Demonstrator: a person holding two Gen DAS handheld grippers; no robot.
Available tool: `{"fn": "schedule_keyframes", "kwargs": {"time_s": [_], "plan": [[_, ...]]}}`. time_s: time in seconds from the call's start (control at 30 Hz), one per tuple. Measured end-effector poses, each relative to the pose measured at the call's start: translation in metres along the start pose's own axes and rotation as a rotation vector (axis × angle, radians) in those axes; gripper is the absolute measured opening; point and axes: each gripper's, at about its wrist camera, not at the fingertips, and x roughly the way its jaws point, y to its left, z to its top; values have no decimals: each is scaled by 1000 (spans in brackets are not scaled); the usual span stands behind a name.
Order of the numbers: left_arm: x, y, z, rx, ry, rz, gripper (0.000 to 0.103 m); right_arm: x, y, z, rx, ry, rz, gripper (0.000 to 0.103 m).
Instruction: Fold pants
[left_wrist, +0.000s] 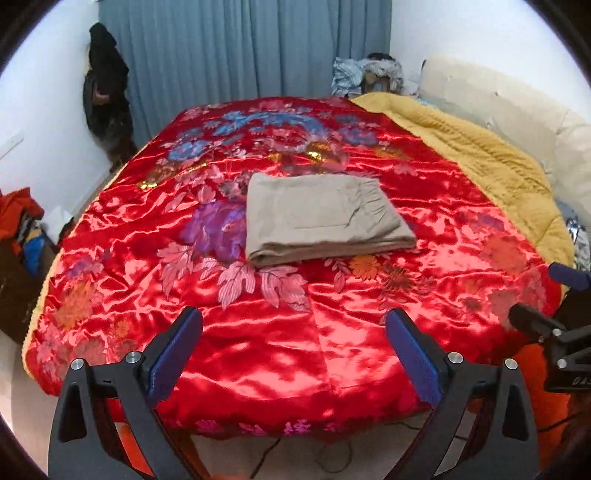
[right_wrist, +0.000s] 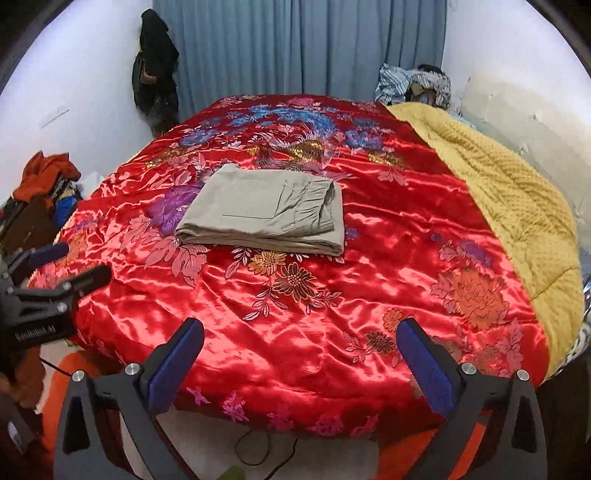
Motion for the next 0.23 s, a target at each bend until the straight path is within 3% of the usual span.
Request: {"fn": "schedule_keyframes", "kwargs": {"time_s": [0.13,0.23], "plan": [[-12,1,-7,-29,-5,-28,100,-8,-1,-4,17,-11,7,103],[-25,-2,-11,-20,-26,-4,100,-15,-2,-6,30,-24,20,103]]}}
